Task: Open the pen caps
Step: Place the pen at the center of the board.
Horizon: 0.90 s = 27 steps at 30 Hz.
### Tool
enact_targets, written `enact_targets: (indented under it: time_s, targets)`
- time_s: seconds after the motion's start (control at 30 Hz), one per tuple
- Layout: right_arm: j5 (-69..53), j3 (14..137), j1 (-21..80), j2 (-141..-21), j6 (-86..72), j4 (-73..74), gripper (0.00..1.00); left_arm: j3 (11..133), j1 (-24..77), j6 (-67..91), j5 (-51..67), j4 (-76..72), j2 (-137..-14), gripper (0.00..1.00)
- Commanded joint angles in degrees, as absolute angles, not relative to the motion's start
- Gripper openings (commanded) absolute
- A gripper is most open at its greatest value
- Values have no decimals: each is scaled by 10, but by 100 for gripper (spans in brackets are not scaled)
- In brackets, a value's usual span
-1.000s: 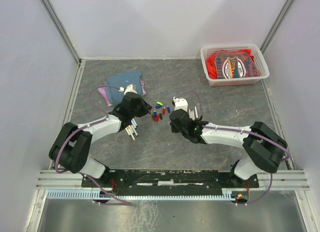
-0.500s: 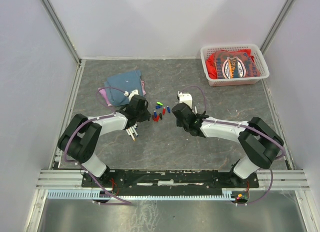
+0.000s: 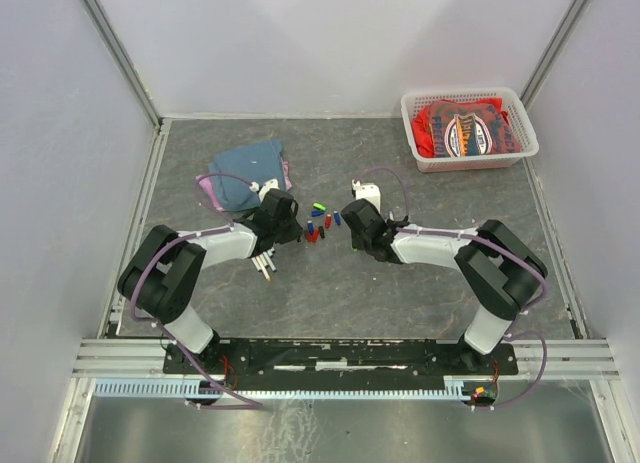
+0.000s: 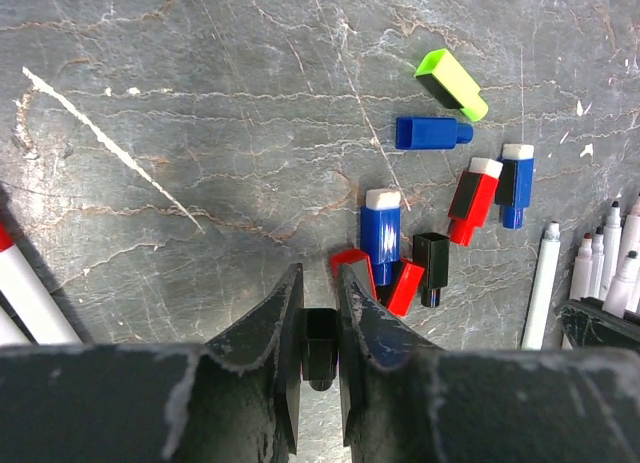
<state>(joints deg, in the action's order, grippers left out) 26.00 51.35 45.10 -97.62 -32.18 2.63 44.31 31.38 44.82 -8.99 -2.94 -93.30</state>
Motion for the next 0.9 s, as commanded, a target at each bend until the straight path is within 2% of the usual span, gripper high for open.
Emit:
enact_targets:
  time_s: [0.0, 0.27, 0.57, 0.87]
  targets:
    - [250, 535, 445, -992, -320, 13, 17, 461, 318, 424, -105, -33, -939, 25]
    - [247, 537, 444, -992, -321, 13, 25, 456, 319, 426, -106, -31, -936, 34]
    - [248, 540, 444, -979, -317, 18, 29, 454, 320, 431, -107, -23, -919, 35]
    - [247, 563, 452, -911, -298, 49, 31, 446, 320, 443, -141, 4, -835, 37]
